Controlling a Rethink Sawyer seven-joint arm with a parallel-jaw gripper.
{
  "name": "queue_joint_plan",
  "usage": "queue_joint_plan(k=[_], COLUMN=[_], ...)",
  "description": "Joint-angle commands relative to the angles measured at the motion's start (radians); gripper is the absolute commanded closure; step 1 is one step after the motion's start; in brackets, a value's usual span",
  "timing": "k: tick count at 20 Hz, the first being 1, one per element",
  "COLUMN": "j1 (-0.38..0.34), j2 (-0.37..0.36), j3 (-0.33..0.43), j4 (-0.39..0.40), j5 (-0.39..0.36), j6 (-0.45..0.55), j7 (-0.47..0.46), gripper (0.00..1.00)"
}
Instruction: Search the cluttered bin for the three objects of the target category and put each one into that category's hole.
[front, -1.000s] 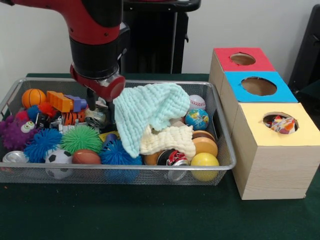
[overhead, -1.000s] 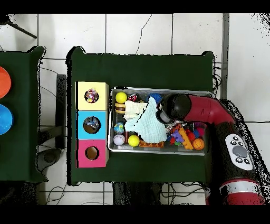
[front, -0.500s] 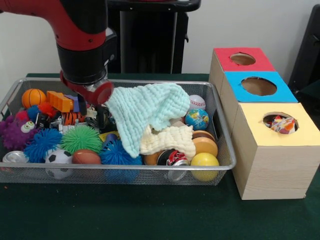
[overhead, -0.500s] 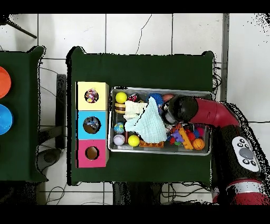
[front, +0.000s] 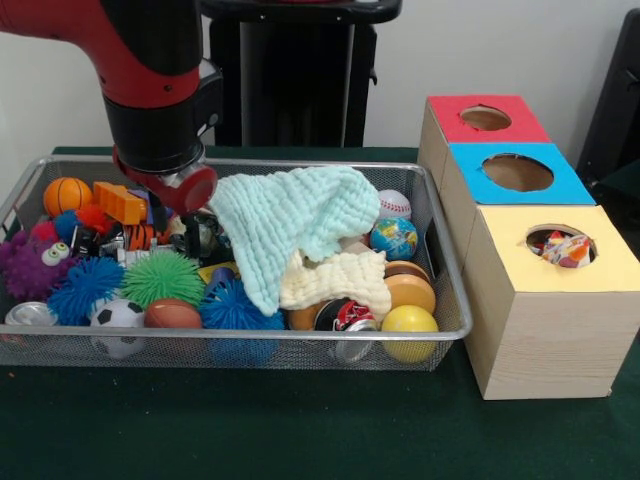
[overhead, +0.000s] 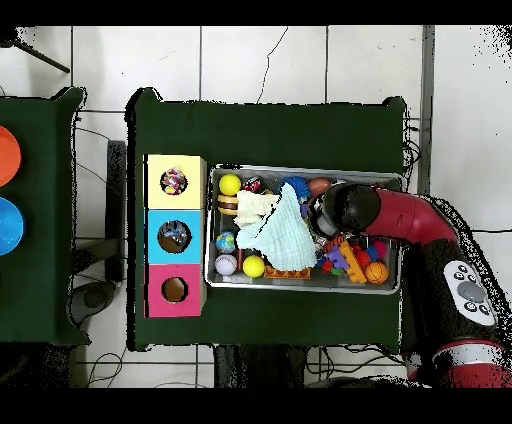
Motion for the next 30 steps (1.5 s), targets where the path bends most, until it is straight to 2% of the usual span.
queue_joint_plan(k=[1, 4, 11, 18, 24, 30], j1=[0.014, 0.012, 0.003, -0.058, -0.049, -0.033], j2=[0.038, 0.031, 0.088, 0.027, -0.006, 0.011], j3=[0.069, 0.07, 0.098, 0.132, 0.126, 0.131], j4=[-0.01, -0.019, -0.099, -0.113, -0.08, -0.096], j5=[-0.08, -0.089, -0.134, -0.148, -0.156, -0.146], j6=[-0.017, -0.025, -0.032, 0.062, 0.068, 0.076], j7=[-0.188, -0.2, -0.267, -0.363, -0.318, -0.289], gripper=[0.0, 0.0, 0.0, 0.0, 0.0, 0.0])
